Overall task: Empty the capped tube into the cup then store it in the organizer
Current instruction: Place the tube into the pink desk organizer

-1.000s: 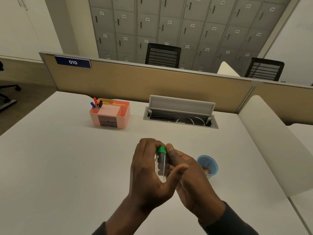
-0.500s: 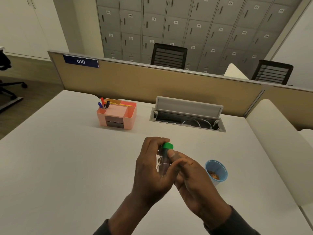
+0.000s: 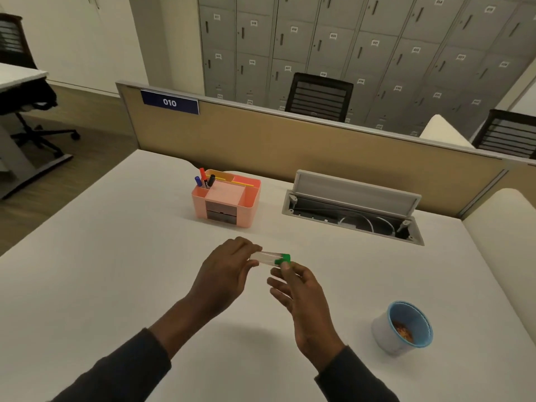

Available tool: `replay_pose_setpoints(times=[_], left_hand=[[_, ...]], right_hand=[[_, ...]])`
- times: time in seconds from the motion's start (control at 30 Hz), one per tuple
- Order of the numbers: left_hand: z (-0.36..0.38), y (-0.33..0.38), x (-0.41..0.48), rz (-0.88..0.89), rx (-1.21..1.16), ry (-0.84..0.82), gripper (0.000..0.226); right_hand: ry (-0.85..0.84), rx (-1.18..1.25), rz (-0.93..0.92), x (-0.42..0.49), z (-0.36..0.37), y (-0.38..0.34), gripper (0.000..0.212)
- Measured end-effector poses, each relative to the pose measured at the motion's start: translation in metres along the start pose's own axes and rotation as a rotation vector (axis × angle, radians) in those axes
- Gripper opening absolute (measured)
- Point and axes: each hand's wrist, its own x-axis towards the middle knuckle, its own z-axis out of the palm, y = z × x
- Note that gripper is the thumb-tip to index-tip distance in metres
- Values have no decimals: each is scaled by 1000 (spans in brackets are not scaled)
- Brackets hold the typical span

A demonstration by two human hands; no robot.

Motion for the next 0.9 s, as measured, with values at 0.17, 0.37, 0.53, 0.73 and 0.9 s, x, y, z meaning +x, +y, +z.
replay_pose_setpoints(times=[0.17, 0.37, 0.53, 0.73, 0.9], left_hand=[[2, -95, 54, -192, 59, 15, 23], [21, -168, 119, -418, 75, 106, 22], [38, -194, 141, -472, 105, 85, 23], [51, -211, 146, -475, 110, 12, 21], [53, -217, 144, -444, 130, 18, 22]], right_hand=[[8, -789, -221, 25, -12, 83, 59], [-158, -1402, -384, 35, -49, 166, 91], [-76, -1447, -519, 36, -50, 171, 83], [-47, -1480, -542, 37, -52, 174, 84], [-24, -1473, -566, 39, -52, 175, 84]])
